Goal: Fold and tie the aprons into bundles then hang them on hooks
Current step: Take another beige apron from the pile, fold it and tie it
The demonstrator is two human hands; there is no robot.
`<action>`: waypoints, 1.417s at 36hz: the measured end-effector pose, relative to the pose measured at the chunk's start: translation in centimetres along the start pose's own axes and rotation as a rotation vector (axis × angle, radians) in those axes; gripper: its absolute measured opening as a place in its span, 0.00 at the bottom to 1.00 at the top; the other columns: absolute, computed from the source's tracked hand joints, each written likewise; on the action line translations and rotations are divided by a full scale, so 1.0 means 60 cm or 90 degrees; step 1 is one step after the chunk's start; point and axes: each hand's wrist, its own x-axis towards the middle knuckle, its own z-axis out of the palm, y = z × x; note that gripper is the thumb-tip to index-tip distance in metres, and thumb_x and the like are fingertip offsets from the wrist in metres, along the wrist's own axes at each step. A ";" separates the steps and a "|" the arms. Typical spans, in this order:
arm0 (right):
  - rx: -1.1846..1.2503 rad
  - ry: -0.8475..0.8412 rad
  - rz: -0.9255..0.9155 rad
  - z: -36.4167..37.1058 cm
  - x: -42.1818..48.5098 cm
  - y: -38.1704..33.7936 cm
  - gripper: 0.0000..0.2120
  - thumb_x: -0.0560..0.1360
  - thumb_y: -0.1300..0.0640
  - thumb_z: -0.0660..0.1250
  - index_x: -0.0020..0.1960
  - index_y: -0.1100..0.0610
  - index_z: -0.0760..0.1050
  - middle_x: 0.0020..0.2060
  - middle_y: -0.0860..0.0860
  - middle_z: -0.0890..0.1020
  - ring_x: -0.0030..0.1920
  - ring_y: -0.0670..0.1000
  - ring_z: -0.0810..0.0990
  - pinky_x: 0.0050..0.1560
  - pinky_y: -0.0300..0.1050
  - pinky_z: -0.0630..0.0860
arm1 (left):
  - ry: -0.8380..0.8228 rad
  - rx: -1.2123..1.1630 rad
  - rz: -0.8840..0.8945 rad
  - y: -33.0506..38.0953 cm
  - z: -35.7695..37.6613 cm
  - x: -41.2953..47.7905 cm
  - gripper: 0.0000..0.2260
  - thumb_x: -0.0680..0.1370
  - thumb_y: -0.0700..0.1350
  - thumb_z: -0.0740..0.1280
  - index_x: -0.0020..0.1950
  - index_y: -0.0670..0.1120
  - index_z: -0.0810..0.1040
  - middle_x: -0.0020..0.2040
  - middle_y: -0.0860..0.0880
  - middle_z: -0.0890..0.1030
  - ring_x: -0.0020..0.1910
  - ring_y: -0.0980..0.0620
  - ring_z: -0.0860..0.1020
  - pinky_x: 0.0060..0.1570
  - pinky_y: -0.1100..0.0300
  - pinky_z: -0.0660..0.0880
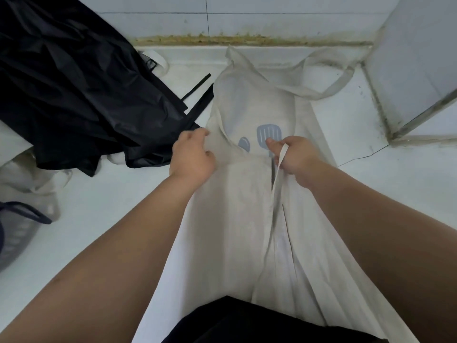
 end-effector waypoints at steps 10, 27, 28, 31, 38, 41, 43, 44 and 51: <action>0.505 0.204 0.130 -0.033 0.017 -0.041 0.08 0.81 0.58 0.59 0.44 0.55 0.73 0.27 0.47 0.75 0.25 0.46 0.69 0.24 0.36 0.63 | -0.193 0.293 0.119 0.023 0.008 0.062 0.28 0.77 0.38 0.56 0.76 0.57 0.59 0.74 0.51 0.60 0.70 0.44 0.61 0.61 0.51 0.66; -0.330 -0.090 -0.071 0.010 0.045 -0.044 0.16 0.76 0.51 0.66 0.61 0.58 0.77 0.56 0.52 0.80 0.59 0.52 0.77 0.58 0.39 0.68 | -0.093 0.195 0.156 0.011 0.002 0.151 0.09 0.80 0.45 0.61 0.58 0.49 0.78 0.59 0.45 0.70 0.57 0.46 0.70 0.48 0.53 0.72; -0.361 -0.117 -0.076 0.017 0.044 -0.045 0.17 0.75 0.50 0.66 0.60 0.59 0.77 0.55 0.53 0.81 0.58 0.53 0.77 0.58 0.40 0.69 | -0.090 0.183 0.165 0.009 0.002 0.155 0.08 0.80 0.45 0.62 0.56 0.48 0.79 0.58 0.46 0.70 0.57 0.46 0.70 0.48 0.53 0.72; -0.384 -0.162 -0.080 0.031 0.062 -0.053 0.20 0.74 0.47 0.68 0.58 0.61 0.77 0.50 0.54 0.81 0.52 0.51 0.78 0.51 0.40 0.70 | -0.081 0.147 0.201 0.001 -0.001 0.178 0.07 0.80 0.47 0.64 0.53 0.48 0.82 0.56 0.49 0.69 0.59 0.48 0.67 0.54 0.52 0.72; -0.531 -0.198 -0.084 0.055 0.095 -0.059 0.19 0.78 0.47 0.60 0.31 0.54 0.67 0.30 0.48 0.69 0.43 0.52 0.73 0.45 0.39 0.65 | -0.126 0.138 0.252 -0.005 -0.019 0.207 0.08 0.80 0.49 0.64 0.51 0.46 0.79 0.55 0.53 0.66 0.60 0.51 0.65 0.58 0.54 0.69; -0.532 -0.170 -0.095 0.056 0.090 -0.062 0.21 0.80 0.48 0.57 0.30 0.55 0.65 0.29 0.50 0.69 0.42 0.54 0.72 0.46 0.40 0.66 | -0.153 0.129 0.260 -0.008 -0.031 0.212 0.10 0.79 0.49 0.65 0.59 0.48 0.77 0.60 0.50 0.68 0.64 0.50 0.65 0.64 0.55 0.66; -0.488 -0.162 -0.095 0.055 0.089 -0.062 0.15 0.79 0.46 0.60 0.43 0.57 0.74 0.37 0.52 0.77 0.49 0.54 0.75 0.52 0.40 0.69 | -0.164 0.130 0.263 -0.012 -0.036 0.214 0.12 0.79 0.48 0.66 0.61 0.48 0.76 0.62 0.49 0.70 0.64 0.49 0.67 0.64 0.54 0.67; -0.470 -0.167 -0.089 0.054 0.087 -0.063 0.15 0.77 0.46 0.62 0.52 0.57 0.74 0.44 0.53 0.79 0.53 0.53 0.76 0.55 0.41 0.70 | -0.165 0.127 0.264 -0.013 -0.037 0.215 0.12 0.79 0.48 0.66 0.62 0.48 0.76 0.62 0.48 0.71 0.63 0.49 0.69 0.64 0.54 0.67; -0.450 -0.164 -0.112 0.079 0.087 -0.076 0.22 0.75 0.47 0.67 0.65 0.55 0.71 0.57 0.51 0.79 0.60 0.51 0.75 0.58 0.39 0.69 | -0.137 0.167 0.305 -0.022 -0.039 0.220 0.10 0.79 0.39 0.65 0.58 0.45 0.81 0.57 0.46 0.78 0.58 0.46 0.75 0.58 0.53 0.71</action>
